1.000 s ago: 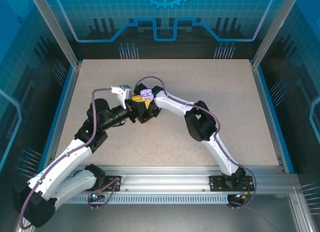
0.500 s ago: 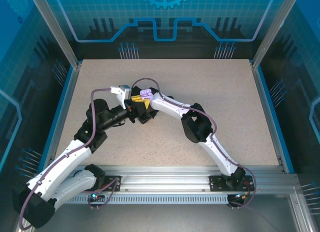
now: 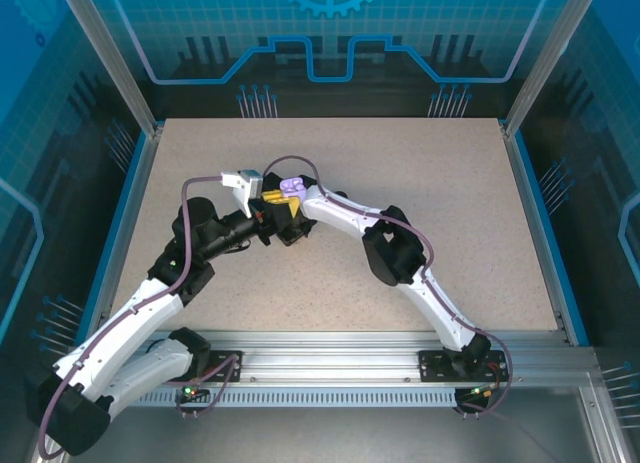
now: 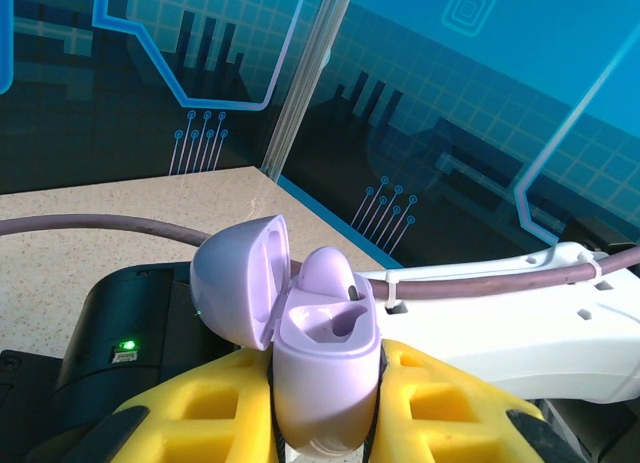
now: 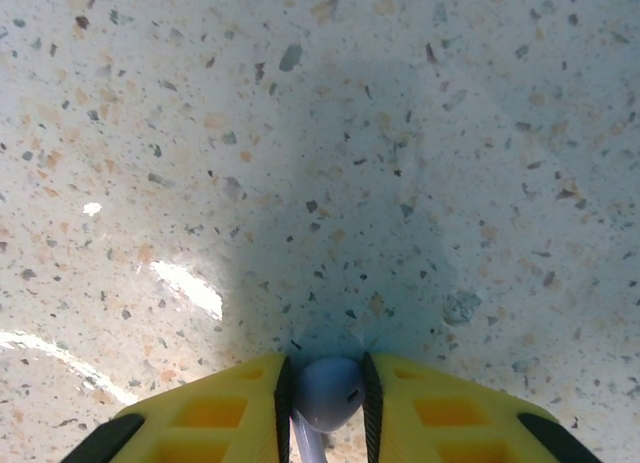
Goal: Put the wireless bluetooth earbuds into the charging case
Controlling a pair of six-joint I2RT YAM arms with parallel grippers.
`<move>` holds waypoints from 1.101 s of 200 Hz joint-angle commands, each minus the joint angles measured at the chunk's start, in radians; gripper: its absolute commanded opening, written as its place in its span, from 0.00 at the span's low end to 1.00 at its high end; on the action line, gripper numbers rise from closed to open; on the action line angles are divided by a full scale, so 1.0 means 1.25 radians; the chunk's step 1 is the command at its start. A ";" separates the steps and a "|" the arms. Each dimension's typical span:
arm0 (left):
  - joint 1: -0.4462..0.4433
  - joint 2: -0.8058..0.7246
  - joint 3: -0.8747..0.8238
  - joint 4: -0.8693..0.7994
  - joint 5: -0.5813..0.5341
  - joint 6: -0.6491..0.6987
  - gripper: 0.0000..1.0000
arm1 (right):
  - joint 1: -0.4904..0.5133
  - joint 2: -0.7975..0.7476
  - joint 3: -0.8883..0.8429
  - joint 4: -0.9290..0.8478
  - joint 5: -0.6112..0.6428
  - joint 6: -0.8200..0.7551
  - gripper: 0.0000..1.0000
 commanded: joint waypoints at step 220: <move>0.006 0.035 -0.019 0.021 0.004 -0.016 0.00 | -0.274 -0.413 -0.683 0.549 -0.340 0.194 0.24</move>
